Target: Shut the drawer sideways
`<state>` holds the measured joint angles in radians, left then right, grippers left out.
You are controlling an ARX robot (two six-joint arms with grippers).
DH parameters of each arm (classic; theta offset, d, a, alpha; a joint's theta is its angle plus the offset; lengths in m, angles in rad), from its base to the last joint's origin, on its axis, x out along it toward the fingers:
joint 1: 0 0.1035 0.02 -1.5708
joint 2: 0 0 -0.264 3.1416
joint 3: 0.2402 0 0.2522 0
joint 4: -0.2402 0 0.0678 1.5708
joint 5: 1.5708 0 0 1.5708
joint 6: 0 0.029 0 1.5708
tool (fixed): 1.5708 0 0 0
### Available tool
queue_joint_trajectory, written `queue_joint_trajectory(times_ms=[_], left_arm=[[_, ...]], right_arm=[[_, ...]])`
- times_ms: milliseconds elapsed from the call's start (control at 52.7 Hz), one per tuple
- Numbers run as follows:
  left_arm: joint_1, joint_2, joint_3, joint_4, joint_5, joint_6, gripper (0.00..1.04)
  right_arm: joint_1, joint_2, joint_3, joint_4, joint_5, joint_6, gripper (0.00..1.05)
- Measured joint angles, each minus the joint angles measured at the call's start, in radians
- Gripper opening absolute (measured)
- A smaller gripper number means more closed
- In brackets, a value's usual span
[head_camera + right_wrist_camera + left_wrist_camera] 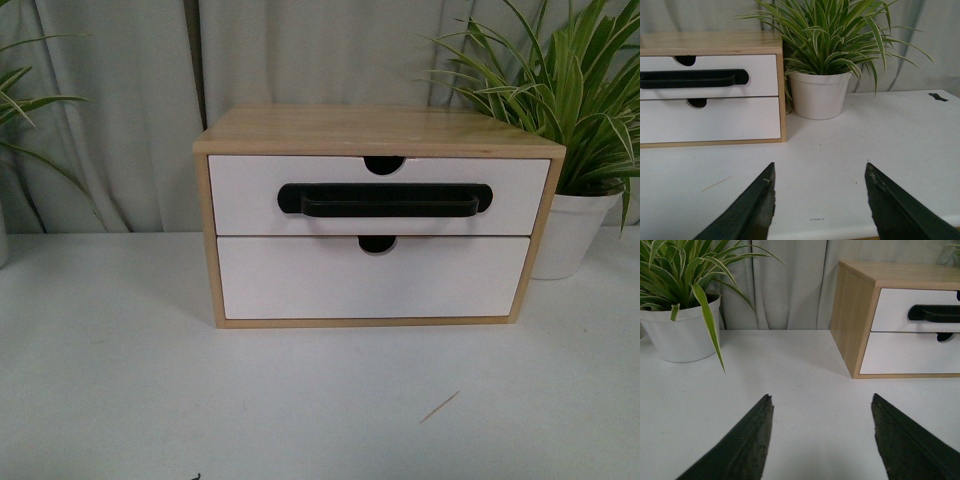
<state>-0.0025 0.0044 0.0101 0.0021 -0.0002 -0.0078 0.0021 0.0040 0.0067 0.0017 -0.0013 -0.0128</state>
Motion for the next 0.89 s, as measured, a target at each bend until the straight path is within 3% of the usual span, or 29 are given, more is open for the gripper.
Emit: queue_joint_trajectory(times_ms=[247, 892], left_arm=[[0.000, 0.000, 0.000, 0.000, 0.000, 0.001, 1.01], [0.000, 0.000, 0.000, 0.000, 0.000, 0.001, 0.99]], right_arm=[[0.000, 0.000, 0.000, 0.000, 0.000, 0.001, 0.98], [0.000, 0.000, 0.000, 0.000, 0.000, 0.002, 0.96]])
